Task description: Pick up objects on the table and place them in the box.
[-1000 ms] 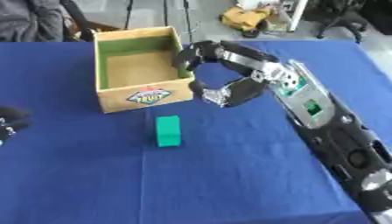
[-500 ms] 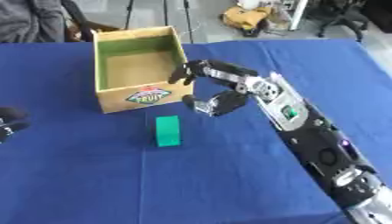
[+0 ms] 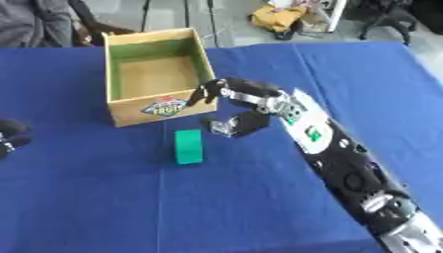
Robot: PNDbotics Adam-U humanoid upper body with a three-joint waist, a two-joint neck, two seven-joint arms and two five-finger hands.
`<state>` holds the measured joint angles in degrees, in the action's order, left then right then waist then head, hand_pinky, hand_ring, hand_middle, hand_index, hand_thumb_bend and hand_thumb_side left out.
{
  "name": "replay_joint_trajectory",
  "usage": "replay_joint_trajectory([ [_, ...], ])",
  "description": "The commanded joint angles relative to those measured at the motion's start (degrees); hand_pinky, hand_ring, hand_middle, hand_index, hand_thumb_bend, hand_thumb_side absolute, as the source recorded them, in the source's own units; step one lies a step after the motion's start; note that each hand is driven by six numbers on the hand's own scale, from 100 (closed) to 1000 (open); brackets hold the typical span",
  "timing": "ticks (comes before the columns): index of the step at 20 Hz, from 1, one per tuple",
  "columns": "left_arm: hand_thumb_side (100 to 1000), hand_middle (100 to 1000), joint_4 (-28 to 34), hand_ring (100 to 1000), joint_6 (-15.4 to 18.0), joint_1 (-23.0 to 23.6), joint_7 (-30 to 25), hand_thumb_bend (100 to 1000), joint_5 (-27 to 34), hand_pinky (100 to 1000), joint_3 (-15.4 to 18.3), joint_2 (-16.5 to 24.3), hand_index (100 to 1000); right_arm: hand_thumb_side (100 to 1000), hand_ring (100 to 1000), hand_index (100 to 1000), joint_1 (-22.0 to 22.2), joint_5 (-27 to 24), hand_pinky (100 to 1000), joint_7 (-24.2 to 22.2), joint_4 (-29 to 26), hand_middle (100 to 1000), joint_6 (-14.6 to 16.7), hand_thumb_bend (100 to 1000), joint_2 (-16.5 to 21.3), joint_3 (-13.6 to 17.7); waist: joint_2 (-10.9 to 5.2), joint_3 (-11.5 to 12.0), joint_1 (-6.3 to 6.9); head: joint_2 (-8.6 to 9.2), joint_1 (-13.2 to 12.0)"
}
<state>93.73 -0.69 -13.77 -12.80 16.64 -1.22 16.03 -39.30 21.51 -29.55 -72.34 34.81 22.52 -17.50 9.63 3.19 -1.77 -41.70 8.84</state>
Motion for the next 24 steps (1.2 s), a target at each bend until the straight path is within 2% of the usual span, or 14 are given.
replay_joint_trajectory([
  [1,1000,588,0.7,809,0.2,-0.9,-0.2,385,0.1,827,-0.2,0.4,668,783,874,852,-1.0,3.3,769,1.6,0.1,781,0.8,140,-0.2,-0.1,-0.65,0.0,0.25,-0.29,0.3],
  [10,1000,587,0.7,809,0.2,-0.8,-0.2,385,0.0,827,-0.2,0.3,668,815,872,855,-0.7,11.1,766,6.3,2.4,778,2.8,137,-2.2,-1.2,-0.64,0.1,0.22,-0.33,0.5],
  [24,1000,587,0.7,810,0.2,-0.7,-0.3,385,0.0,827,-0.2,0.3,667,854,869,866,-0.5,15.4,765,8.3,5.2,781,4.2,126,-3.7,-1.6,-0.59,0.2,0.21,-0.38,0.8],
])
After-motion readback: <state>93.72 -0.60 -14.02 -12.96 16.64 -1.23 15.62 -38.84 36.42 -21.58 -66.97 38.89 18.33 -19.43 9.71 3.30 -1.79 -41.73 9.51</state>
